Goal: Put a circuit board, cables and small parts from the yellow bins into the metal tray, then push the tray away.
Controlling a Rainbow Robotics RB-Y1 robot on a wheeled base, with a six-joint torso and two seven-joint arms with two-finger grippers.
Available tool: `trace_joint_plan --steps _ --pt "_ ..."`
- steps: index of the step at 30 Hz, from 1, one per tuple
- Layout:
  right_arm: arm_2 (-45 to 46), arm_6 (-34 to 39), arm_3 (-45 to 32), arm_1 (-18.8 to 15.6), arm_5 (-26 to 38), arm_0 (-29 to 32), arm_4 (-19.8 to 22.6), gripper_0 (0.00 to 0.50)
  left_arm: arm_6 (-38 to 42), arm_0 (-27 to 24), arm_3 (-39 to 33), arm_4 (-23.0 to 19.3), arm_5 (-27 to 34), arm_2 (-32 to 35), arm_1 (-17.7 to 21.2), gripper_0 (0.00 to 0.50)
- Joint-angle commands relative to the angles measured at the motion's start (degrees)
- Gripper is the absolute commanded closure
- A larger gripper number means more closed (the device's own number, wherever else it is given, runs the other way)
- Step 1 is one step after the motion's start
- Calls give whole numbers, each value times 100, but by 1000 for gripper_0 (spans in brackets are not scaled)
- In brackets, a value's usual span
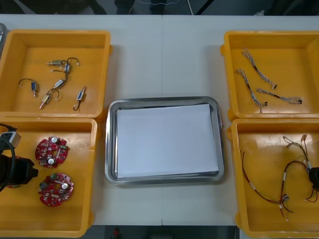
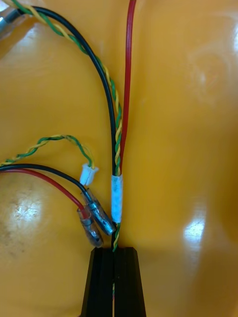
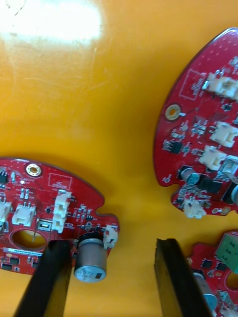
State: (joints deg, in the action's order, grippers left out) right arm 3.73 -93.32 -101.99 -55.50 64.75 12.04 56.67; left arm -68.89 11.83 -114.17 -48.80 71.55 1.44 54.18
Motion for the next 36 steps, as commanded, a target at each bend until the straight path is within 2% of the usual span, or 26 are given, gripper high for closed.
trace_joint_plan --steps 1,17,29,36 --pt "356 -107 -330 -66 293 44 116 500 -388 259 -97 108 -107 -56 48 499" --pt "1604 -72 -1297 -66 1760 -123 327 500 -450 276 -158 64 -63 67 48 500" --pt "2360 -28 -2106 -66 3299 -554 547 500 -415 144 -1037 -209 1475 1034 57 500" --pt "2685 33 -2475 -66 4160 -958 679 500 -388 -49 -1486 -859 2319 1658 251 500"
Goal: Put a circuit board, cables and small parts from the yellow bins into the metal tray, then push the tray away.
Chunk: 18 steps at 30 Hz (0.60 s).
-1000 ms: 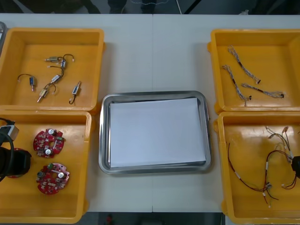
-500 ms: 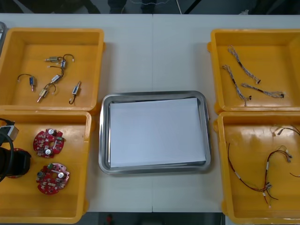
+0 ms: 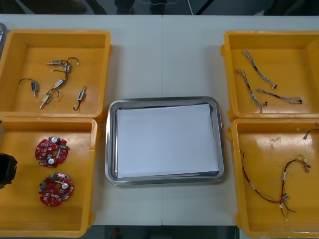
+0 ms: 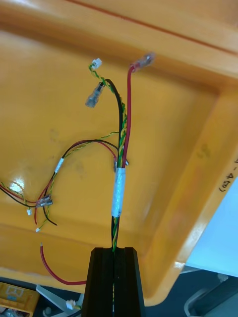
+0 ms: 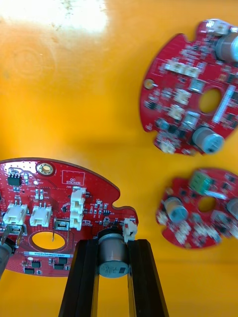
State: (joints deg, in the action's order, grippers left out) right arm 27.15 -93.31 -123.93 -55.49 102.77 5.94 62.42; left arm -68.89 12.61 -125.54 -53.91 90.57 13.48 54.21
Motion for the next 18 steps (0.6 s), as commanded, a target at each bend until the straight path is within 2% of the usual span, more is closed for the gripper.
trace_joint_plan --steps 1,4,8,14,18 --pt "361 50 -315 -67 420 -375 112 500 -388 -154 -384 -410 479 497 265 500" --pt "449 85 -570 -67 723 -542 165 500 -362 -382 -533 -682 874 664 344 500" --pt "466 129 -773 -67 723 -673 218 500 -291 -628 -692 -726 1120 603 362 500" --pt "431 173 -1054 -111 723 -805 490 500 -151 -1147 -735 -709 1173 146 371 500" --pt "343 191 -1238 -313 723 -928 789 500 7 -1586 -735 -665 1191 -320 380 499"
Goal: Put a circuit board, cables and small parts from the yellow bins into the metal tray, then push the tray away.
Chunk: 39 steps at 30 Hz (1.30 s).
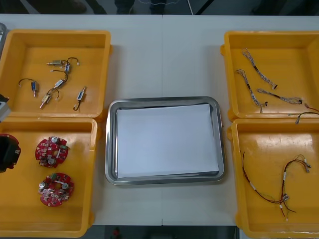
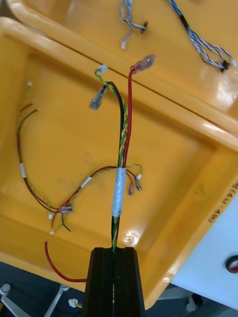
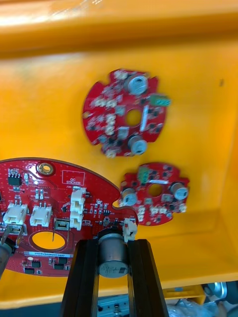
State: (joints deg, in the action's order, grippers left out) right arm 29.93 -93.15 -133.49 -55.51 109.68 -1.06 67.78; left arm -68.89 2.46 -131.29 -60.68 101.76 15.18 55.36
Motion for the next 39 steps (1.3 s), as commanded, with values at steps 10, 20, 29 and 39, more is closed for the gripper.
trace_joint_plan --steps 10,20,29,39 --pt "-444 174 -678 -610 32 -659 447 500 1158 -1758 -371 267 107 -1958 256 500" --pt "-717 183 -872 -751 32 -896 596 500 2037 -2865 -371 364 107 -3188 80 500" --pt "-822 148 -872 -751 32 -1001 693 500 2916 -4025 -72 575 142 -4428 -482 500" --pt "-822 121 -898 -716 32 -1019 719 500 3408 -4781 543 997 195 -5289 -1282 500"
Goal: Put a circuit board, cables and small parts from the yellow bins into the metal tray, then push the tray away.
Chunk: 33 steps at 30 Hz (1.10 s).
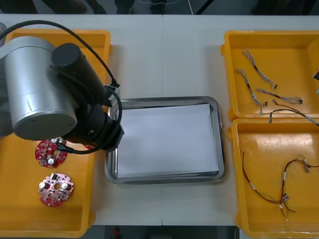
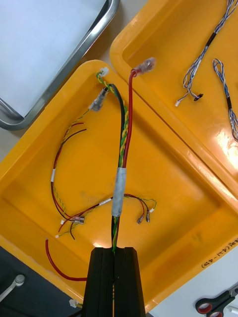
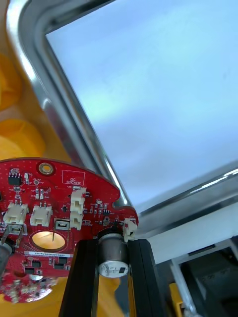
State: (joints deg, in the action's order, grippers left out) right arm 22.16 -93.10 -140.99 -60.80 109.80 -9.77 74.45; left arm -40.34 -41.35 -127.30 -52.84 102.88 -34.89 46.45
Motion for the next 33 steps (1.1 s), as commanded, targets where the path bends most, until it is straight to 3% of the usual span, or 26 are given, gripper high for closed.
trace_joint_plan --steps 1,12,25,33 --pt "-54 134 -175 -186 20 -148 52 500 580 -436 206 292 92 -343 -505 500" --pt "-45 169 -192 -142 20 -139 43 500 818 -603 627 802 145 -791 -1244 500" --pt "-54 169 -157 -134 20 -139 -27 500 1125 -603 1155 1303 -409 -1609 -1455 499" --pt "-54 169 -122 -125 20 -139 34 500 1283 -594 1366 1364 -734 -1890 -1498 499"
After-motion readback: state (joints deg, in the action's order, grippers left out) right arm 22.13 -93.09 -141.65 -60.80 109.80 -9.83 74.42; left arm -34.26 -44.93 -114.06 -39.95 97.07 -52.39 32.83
